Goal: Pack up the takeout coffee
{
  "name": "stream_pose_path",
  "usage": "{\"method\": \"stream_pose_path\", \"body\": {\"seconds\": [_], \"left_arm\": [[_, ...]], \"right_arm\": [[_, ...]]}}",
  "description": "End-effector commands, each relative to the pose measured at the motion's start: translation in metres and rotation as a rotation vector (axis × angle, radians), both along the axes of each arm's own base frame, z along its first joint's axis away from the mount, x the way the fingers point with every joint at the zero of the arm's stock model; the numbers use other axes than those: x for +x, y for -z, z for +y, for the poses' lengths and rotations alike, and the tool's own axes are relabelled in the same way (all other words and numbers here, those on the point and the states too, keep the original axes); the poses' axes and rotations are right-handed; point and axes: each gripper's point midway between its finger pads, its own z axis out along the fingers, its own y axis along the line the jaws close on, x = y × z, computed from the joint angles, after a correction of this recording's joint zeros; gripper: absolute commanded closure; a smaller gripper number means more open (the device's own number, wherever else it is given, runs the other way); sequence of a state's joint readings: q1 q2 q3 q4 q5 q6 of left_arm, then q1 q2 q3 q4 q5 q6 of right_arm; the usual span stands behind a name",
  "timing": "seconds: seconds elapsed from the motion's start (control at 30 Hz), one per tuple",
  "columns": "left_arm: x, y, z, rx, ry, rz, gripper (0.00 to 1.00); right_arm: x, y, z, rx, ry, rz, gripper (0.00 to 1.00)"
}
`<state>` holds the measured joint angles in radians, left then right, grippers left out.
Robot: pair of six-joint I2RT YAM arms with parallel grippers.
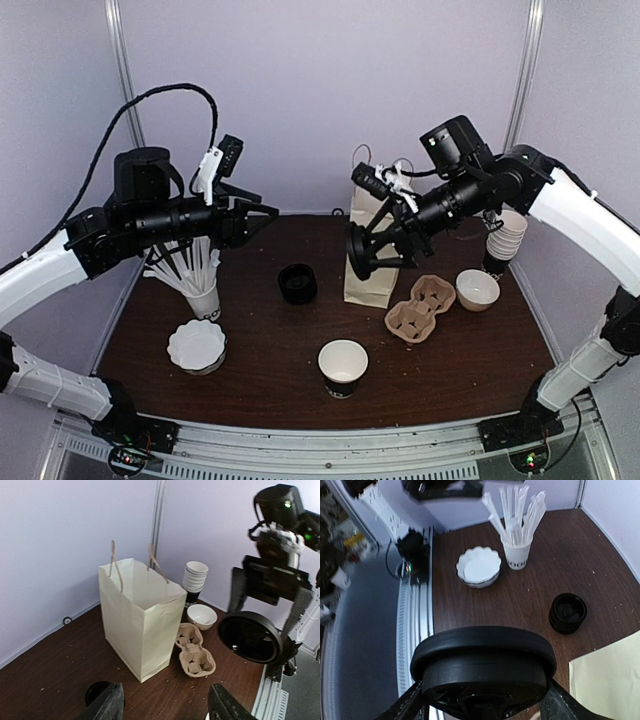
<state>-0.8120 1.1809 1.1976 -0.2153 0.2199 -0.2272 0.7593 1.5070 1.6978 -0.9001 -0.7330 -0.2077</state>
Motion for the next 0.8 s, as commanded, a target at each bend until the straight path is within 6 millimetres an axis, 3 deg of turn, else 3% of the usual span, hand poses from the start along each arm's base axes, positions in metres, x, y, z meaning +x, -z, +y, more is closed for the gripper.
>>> {"method": "stream_pose_path", "body": {"seconds": [0.0,0.23,0.5,0.77], "left_arm": [[0.017,0.02,0.043,0.14,-0.22,-0.04,0.38],[0.036,0.025,0.064,0.097,-0.346,-0.023,0.35],[0.034,0.031,0.069,0.076,-0.361,-0.014,0.35],[0.026,0.029,0.082,0.071,-0.376,-0.023,0.35]], "right_arm": [[-0.023,0.058,-0.041,-0.427,-0.161,-0.28,0.31],[-0.056,0.107,-0.04,-0.717,-0.407,-0.341,0.35],[-0.049,0.127,-0.002,-0.855,-0.458,-0.372,0.35],[-0.053,0.159,0.016,-0.975,-0.54,-0.412,0.33]]}}
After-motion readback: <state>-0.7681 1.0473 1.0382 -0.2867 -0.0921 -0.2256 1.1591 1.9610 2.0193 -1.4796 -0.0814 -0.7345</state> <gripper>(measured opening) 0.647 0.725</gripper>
